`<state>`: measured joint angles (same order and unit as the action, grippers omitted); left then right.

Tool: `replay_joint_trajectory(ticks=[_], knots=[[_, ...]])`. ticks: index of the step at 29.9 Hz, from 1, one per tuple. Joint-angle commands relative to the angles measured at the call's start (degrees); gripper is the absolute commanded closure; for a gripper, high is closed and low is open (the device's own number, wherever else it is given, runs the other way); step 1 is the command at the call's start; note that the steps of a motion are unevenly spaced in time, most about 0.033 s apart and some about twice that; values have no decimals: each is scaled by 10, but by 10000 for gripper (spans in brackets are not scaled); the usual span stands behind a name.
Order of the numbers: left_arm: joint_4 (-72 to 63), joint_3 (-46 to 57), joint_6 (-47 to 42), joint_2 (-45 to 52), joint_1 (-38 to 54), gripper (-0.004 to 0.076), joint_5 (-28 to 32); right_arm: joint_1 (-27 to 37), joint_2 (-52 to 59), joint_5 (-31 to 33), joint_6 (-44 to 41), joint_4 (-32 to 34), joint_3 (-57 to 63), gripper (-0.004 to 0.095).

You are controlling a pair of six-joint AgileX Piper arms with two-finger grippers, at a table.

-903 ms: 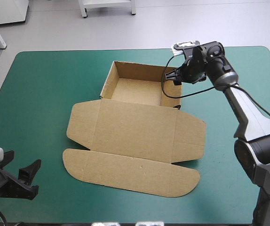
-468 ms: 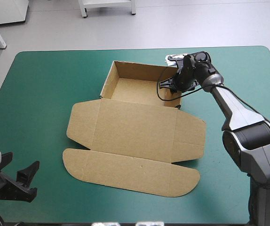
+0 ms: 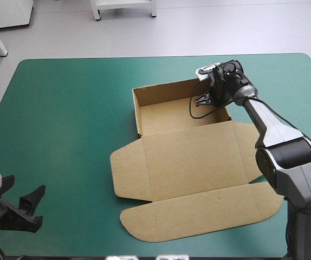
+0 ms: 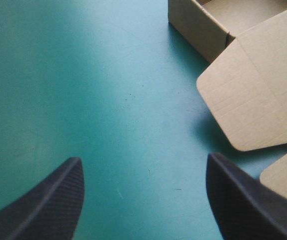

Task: Fold the box

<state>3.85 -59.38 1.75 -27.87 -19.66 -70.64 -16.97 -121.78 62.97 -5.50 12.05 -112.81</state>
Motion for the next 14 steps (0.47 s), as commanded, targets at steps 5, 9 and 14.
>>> replay_joint_trajectory(ticks=[5, 9, 14], knots=[[4, -12, -1, -7, -2, 230, 35, 127, 49, 22, 29, 139, -15, 927], [4, -12, -1, -7, -2, 230, 35, 195, 49, 16, 58, 142, -15, 927], [4, -12, -1, -7, -2, 230, 37, 272, 49, 7, 81, 187, -15, 927]])
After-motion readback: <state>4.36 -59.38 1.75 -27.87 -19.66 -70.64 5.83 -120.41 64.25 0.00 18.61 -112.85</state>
